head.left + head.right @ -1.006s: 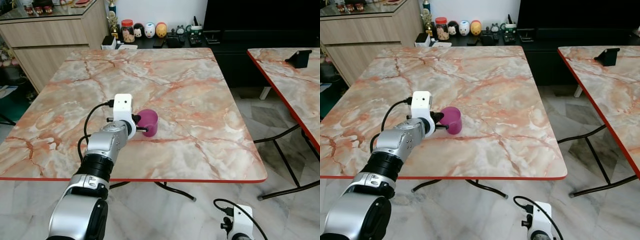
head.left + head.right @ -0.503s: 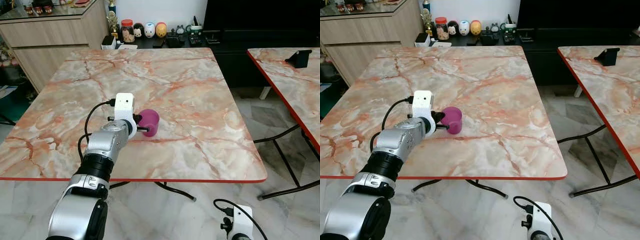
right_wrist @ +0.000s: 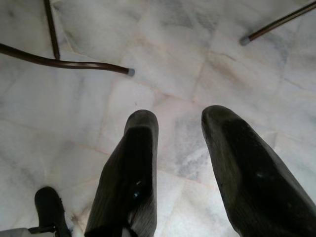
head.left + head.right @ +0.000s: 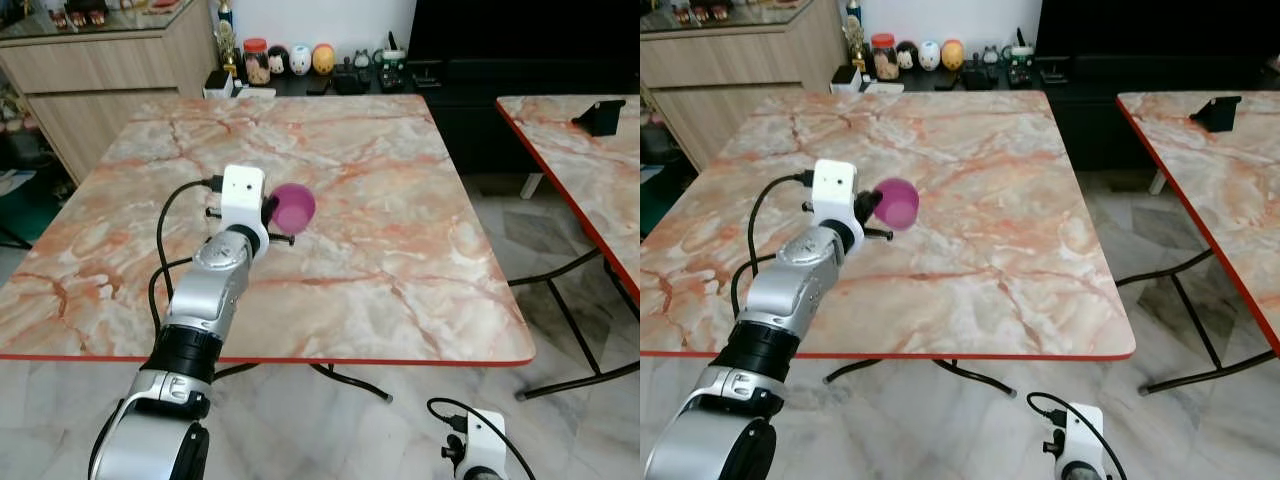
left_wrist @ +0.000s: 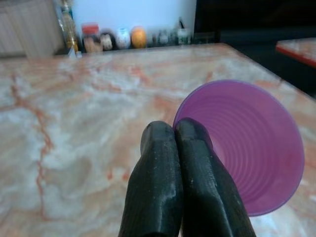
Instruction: Setting the table
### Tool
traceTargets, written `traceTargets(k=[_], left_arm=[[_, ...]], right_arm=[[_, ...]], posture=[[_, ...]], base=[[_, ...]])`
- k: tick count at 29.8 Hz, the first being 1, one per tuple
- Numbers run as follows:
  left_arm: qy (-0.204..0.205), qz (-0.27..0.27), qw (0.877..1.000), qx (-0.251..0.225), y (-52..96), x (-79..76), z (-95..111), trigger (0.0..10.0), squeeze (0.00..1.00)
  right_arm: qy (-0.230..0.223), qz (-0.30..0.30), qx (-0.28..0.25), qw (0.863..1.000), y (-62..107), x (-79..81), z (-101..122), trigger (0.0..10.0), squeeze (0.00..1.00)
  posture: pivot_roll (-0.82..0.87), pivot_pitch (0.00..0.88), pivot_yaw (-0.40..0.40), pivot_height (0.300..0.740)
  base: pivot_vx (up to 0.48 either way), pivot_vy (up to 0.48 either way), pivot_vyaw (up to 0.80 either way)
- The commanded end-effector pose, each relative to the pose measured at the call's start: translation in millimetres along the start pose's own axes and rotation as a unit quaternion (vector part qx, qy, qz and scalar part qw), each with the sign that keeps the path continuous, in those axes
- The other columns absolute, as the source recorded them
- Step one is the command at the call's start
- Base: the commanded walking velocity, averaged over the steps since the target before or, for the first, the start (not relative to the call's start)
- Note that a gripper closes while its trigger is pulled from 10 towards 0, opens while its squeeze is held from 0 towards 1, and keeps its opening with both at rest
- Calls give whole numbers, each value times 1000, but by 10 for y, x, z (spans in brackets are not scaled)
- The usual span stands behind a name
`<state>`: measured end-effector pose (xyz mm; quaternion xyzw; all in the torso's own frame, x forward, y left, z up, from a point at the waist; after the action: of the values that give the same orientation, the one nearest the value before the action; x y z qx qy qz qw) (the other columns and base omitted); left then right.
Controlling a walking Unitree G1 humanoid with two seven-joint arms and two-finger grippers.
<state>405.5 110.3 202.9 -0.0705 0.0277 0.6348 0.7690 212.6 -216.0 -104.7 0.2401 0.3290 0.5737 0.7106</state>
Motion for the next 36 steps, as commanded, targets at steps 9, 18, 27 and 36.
traceTargets(k=[9, 18, 27, 36], left_arm=[[-13, 19, 996, -84, 150, 27, 152, 10000, 0], [-22, 39, 994, -105, 150, 84, 211, 10000, 0], [-23, 40, 993, -110, 146, 76, 232, 10000, 0], [-23, 42, 993, -112, 137, 86, 247, 10000, 0]], right_arm=[[-5, -8, -3, 1000, -6, -51, 17, 10000, 0], [-4, -13, 1, 1000, 5, -88, -29, 10000, 0], [-6, -12, -1, 1000, 5, -64, -15, 10000, 0], [-6, -12, -2, 1000, 4, -52, -9, 10000, 0]], posture=[[32, 0, 12, 740], [27, 0, 9, 740], [24, 0, 13, 740], [24, 0, 15, 740]], base=[[0, 0, 0], [0, -420, 0], [0, -472, 0], [0, -472, 0]])
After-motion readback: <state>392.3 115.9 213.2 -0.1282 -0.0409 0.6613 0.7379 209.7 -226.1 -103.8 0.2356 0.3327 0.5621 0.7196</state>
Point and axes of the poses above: a point about 5 cm out from each wrist's last joint towards the gripper, its own y axis pointing back from the gripper into the wrist, its own z axis along the axis of the wrist's last joint, x = y × z, the point moved 4 cm from there along -y, pointing out of the wrist towards the gripper, and after that the axes turned 9 degrees about y, right-handed, at the moved point
